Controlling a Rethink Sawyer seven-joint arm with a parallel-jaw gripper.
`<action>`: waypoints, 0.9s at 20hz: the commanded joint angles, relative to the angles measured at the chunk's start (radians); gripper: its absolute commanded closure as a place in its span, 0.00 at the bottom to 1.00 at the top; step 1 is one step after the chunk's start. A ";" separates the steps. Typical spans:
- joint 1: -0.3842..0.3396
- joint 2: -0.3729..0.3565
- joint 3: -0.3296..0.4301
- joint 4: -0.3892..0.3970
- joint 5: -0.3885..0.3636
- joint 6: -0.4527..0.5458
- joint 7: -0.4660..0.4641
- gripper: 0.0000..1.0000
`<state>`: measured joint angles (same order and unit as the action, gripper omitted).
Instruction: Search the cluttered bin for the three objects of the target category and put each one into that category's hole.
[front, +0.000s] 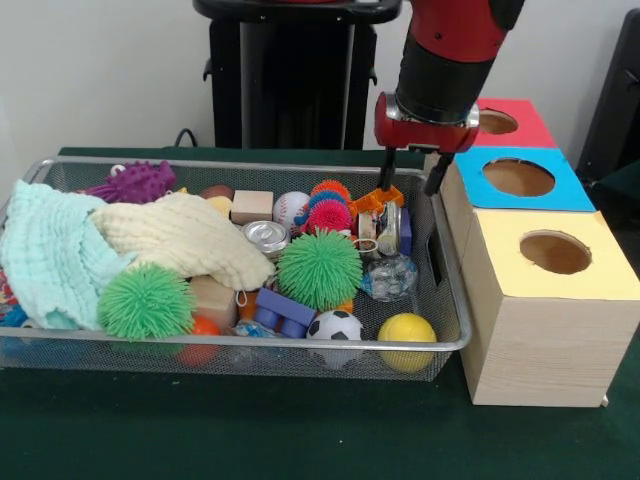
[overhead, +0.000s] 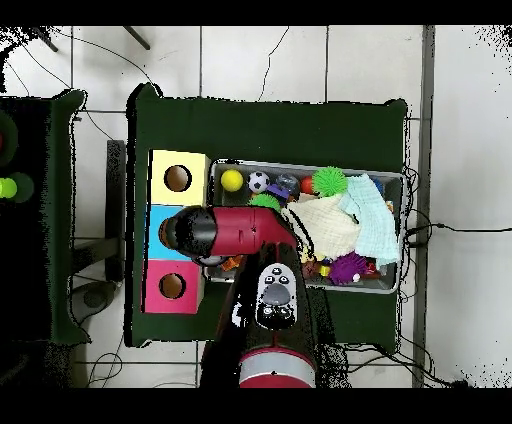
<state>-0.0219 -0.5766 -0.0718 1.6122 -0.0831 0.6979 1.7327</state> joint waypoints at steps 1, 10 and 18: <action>-0.131 -0.110 0.154 0.223 -0.128 -0.567 0.071 0.00; -0.174 -0.079 0.151 0.180 -0.192 -0.577 0.048 0.00; -0.179 -0.083 0.142 0.172 -0.182 -0.516 0.039 0.00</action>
<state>-0.1840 -0.6607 -0.0104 1.7362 -0.2163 0.1030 1.7327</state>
